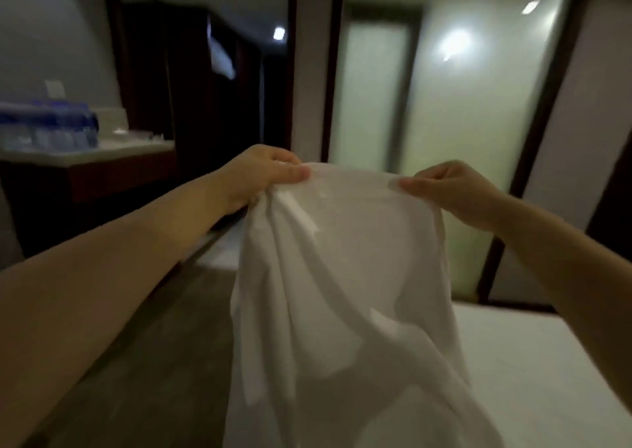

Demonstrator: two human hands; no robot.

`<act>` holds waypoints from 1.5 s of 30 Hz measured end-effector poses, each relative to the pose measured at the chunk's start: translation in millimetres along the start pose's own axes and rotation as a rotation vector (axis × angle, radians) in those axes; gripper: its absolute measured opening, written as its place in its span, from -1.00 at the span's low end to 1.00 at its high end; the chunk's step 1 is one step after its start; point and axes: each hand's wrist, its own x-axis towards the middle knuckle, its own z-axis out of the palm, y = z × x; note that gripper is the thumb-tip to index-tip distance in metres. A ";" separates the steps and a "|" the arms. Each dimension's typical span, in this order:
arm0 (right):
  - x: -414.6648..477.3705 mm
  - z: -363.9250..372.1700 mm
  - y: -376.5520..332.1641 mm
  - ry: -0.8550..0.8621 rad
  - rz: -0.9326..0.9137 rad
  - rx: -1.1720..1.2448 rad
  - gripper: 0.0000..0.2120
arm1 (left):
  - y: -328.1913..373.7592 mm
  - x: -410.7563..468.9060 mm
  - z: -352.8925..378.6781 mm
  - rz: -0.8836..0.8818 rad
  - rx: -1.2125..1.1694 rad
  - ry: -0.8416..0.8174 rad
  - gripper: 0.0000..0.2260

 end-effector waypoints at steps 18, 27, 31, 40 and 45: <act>-82.5 -300.1 -72.5 0.230 -0.041 0.341 -0.79 | 319.5 159.6 142.9 0.444 -0.189 0.165 -0.84; -72.0 -486.1 33.7 0.550 0.079 0.162 -0.77 | 379.7 263.9 322.3 0.325 -0.215 0.028 -0.87; -30.6 -556.3 -6.9 0.807 0.010 -0.462 -0.70 | 435.9 301.9 352.2 0.374 -0.227 0.291 -0.83; -68.9 -564.3 -132.4 0.597 -0.220 -0.633 -0.54 | 493.0 282.3 272.3 0.571 -0.252 0.375 -0.81; -115.5 -488.3 -59.0 0.154 -0.009 -0.401 -0.52 | 410.5 244.6 283.2 0.478 -0.125 0.064 -0.81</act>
